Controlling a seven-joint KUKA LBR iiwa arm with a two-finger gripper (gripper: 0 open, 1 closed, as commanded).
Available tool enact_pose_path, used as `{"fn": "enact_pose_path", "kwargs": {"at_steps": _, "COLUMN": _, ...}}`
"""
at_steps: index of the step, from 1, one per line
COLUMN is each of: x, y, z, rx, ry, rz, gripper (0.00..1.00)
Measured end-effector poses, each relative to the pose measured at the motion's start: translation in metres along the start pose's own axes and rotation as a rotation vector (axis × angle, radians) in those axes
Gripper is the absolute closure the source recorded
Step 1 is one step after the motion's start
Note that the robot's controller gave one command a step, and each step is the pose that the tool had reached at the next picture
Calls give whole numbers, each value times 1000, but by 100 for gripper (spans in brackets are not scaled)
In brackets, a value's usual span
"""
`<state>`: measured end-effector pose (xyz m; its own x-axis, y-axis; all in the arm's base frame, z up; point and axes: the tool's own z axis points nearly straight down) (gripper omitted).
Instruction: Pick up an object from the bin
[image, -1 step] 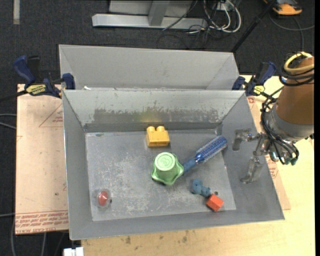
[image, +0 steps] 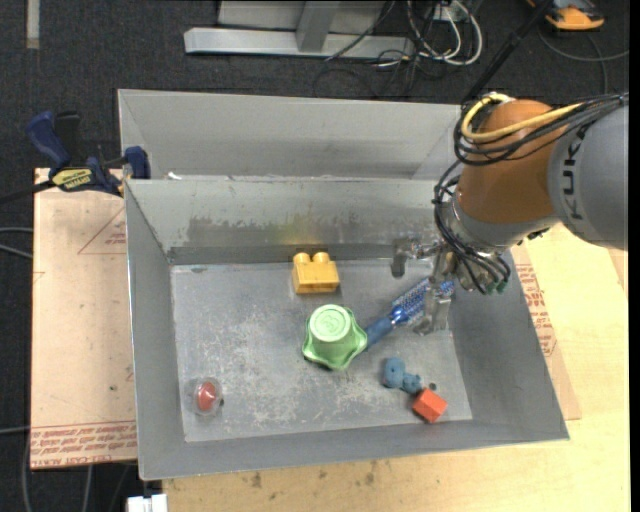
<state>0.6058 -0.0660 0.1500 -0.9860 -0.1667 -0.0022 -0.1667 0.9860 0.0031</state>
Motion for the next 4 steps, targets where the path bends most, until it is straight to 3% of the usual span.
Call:
{"fn": "enact_pose_path", "kwargs": {"at_steps": 1, "x": -6, "y": -33, "z": 84, "rx": 1, "ry": 6, "rz": -40, "gripper": 0}}
{"fn": "enact_pose_path", "kwargs": {"at_steps": 2, "x": -7, "y": -31, "z": 80, "rx": 2, "ry": 1, "rz": -44, "gripper": 100}}
{"fn": "enact_pose_path", "kwargs": {"at_steps": 3, "x": -6, "y": -69, "z": 55, "rx": 4, "ry": -2, "rz": -170, "gripper": 100}}
{"fn": "enact_pose_path", "kwargs": {"at_steps": 4, "x": 7, "y": -49, "z": -74, "rx": 6, "ry": -8, "rz": -193, "gripper": 100}}
